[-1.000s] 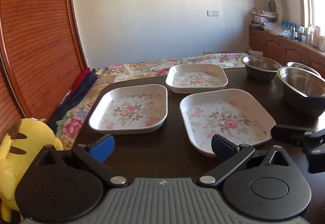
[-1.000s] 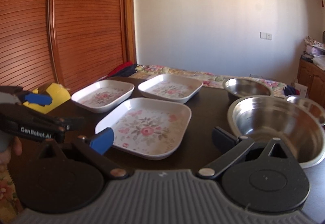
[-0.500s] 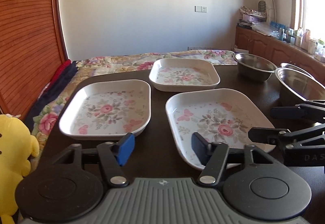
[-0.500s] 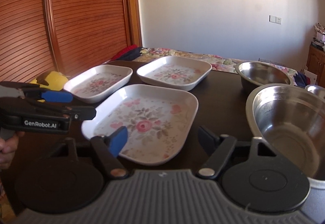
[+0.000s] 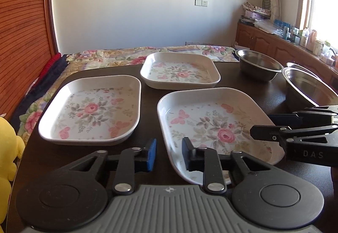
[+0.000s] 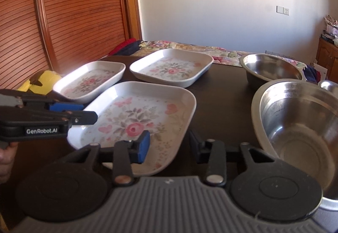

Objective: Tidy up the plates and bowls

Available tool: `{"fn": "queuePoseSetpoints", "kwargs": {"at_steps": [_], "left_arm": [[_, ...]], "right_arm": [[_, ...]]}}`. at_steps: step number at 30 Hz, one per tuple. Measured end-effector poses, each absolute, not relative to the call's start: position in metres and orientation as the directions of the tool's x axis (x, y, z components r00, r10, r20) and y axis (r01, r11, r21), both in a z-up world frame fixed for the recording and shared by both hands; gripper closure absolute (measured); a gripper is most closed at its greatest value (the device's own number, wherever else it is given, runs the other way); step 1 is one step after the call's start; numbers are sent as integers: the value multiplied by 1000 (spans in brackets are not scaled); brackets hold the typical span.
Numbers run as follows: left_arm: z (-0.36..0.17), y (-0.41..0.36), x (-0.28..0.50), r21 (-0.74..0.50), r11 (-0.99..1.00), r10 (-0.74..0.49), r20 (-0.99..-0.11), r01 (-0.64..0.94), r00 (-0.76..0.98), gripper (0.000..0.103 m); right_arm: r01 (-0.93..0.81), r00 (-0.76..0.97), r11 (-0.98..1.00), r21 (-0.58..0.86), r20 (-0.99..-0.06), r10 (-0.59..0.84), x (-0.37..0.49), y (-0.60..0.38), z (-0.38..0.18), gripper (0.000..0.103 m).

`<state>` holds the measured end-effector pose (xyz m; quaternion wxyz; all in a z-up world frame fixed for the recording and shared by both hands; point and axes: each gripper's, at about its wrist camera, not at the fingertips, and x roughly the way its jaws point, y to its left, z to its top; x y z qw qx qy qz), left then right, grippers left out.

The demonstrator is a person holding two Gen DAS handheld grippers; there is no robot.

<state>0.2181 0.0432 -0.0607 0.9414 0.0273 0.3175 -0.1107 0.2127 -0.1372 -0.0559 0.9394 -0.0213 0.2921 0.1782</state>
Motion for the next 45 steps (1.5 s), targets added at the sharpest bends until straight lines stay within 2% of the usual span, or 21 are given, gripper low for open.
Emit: {"fn": "queuePoseSetpoints", "kwargs": {"at_steps": [4,8,16,45], "left_arm": [[-63,42,222,-19,974,-189,-614,225,766,87],[-63,43,222,-24,975,-188,-616,221,765,90],[-56,44,212,-49,973,-208,-615,226,760,92],[-56,62,115,-37,979,-183,-593,200,784,91]], "right_arm": [[-335,766,939,71,-559,316,216,-140,-57,75],[-326,764,941,89,-562,317,219,-142,-57,81],[-315,755,940,130,-566,331,218,-147,-58,86],[-360,754,921,147,-535,380,130,-136,-53,86]]}}
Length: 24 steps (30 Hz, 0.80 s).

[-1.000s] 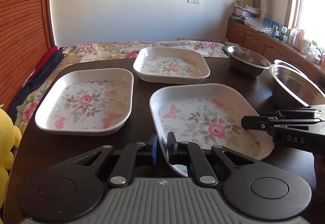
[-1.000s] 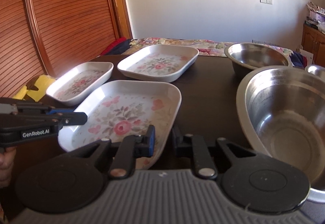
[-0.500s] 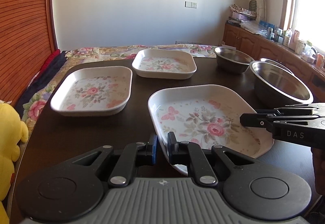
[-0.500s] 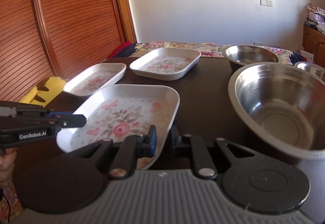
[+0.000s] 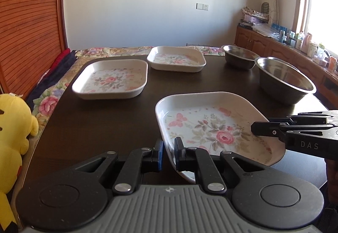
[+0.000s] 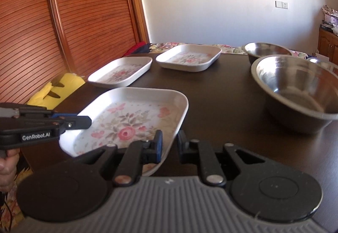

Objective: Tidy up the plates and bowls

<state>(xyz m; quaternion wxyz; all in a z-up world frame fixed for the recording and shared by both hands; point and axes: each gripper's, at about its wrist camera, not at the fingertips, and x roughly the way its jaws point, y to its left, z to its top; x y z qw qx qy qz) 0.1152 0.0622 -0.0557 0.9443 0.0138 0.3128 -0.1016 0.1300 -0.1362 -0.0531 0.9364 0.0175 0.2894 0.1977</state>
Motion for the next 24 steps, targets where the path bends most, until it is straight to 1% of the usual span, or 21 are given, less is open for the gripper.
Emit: {"fn": "queuePoseSetpoints", "kwargs": {"at_steps": [17,24], "left_arm": [[-68,66,118,-32,982,-168,-605,188,778,91],[-67,67,119,-39,982,-170,-602,184,780,91]], "right_arm": [[-361,742,920,151,-551,381,123,-127,-64,86],[-361,744,919,160,-544,388,122,-127,-65,85]]}}
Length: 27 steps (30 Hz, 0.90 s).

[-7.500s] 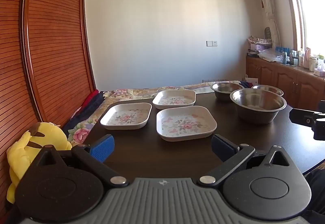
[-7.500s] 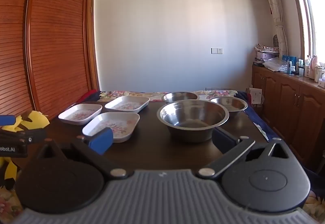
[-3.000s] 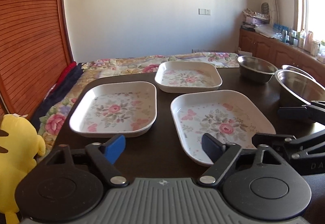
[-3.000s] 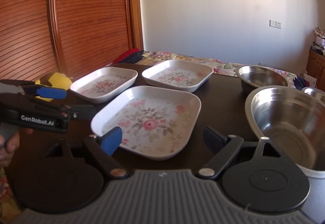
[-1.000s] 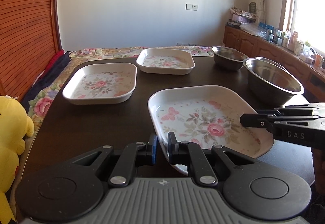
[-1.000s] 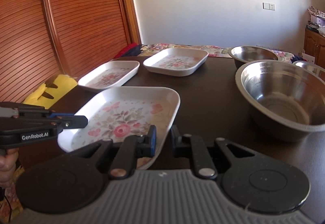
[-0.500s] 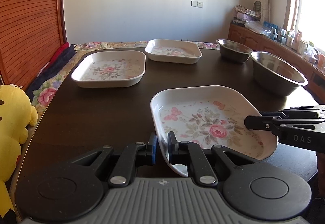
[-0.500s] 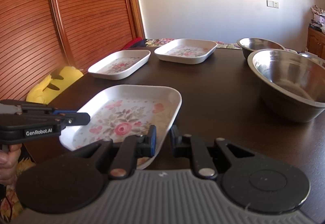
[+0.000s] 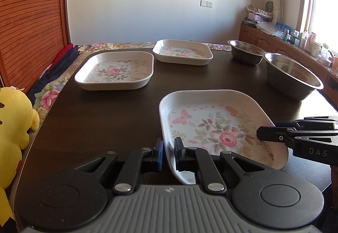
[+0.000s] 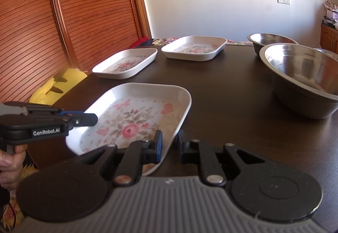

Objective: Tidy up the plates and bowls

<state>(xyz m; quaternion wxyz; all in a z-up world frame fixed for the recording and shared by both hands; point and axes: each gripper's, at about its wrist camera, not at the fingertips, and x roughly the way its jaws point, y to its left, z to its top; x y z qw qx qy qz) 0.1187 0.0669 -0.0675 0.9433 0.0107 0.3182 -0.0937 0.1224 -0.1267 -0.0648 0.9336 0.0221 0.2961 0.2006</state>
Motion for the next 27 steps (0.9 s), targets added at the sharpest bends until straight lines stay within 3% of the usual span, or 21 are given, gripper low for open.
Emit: {"fn": "queuePoseSetpoints", "kwargs": {"at_steps": [5,11,23,27], "left_arm": [[-68,67,120,-38,983,-166,-600,180,783,91],[-58,80,123,-49,985,-161,-581,163,798,82],[-36,103,145,-56,987,-154,-550,148,821,82],[-34,110,157,-46,988,-148,-548,147,824,76]], "right_arm": [[-361,747,919,162,-540,388,122,-127,-66,85],[-351,760,918,184,-517,394,122,-139,-59,81],[-387,782,913,132,-477,401,141,-145,-29,81],[-416,770,901,124,-479,422,154,-135,-23,81]]}}
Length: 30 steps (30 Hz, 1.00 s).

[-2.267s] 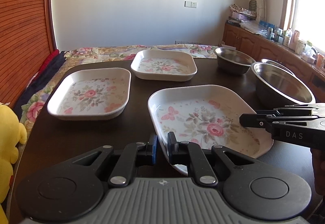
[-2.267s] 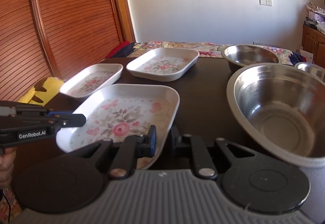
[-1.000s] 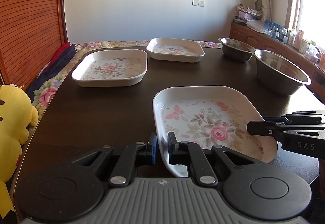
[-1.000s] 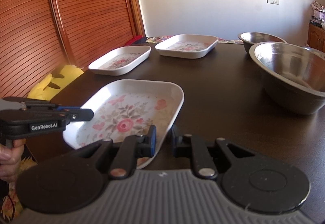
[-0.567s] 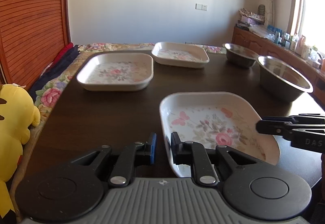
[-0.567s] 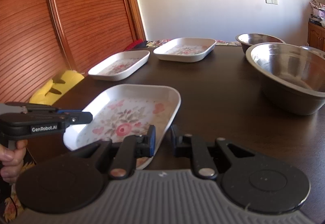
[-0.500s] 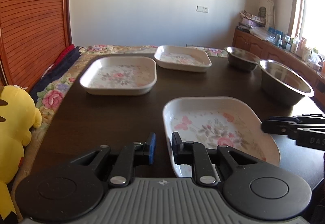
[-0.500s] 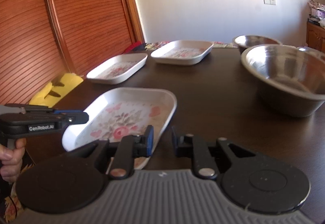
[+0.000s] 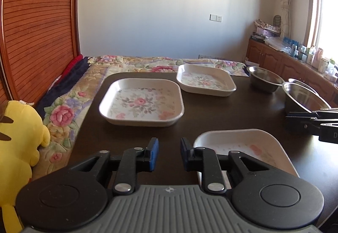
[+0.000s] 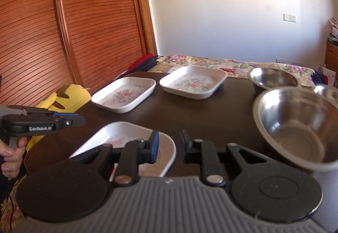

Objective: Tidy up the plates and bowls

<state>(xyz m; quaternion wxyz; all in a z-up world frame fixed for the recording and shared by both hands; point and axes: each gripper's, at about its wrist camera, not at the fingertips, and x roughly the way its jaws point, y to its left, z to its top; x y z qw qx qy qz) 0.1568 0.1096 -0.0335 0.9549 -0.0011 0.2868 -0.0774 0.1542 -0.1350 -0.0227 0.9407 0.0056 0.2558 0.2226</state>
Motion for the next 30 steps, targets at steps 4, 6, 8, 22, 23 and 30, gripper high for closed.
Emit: {"fn": "queuePoseSetpoints", "kwargs": {"at_steps": [4,6,8,22,23,30], "left_arm": [[-29,121,175,-31,988,-141,-544,149,827,68],[-27,128,185,-14,989,-133,-542,149,830,67],[-24,136,196,-3,988,-133,-543,156,829,65],[-26,187,270,4,984,-142,-590,179,795,57],[-28,188,274,4,984,-140,-597,178,790,57],[-42,194,301,22,982,-134,-630,190,765,57]], "right_arm": [[-453,751,885,110,-488,445,170,-121,-16,79],[-472,738,875,102,-497,456,179,-113,-12,73],[-488,727,868,96,-506,464,188,-105,-9,71],[-524,625,836,163,-593,508,252,-52,-12,59],[-524,616,834,172,-600,511,258,-49,-13,59],[-505,553,833,226,-656,513,292,-37,-26,60]]}}
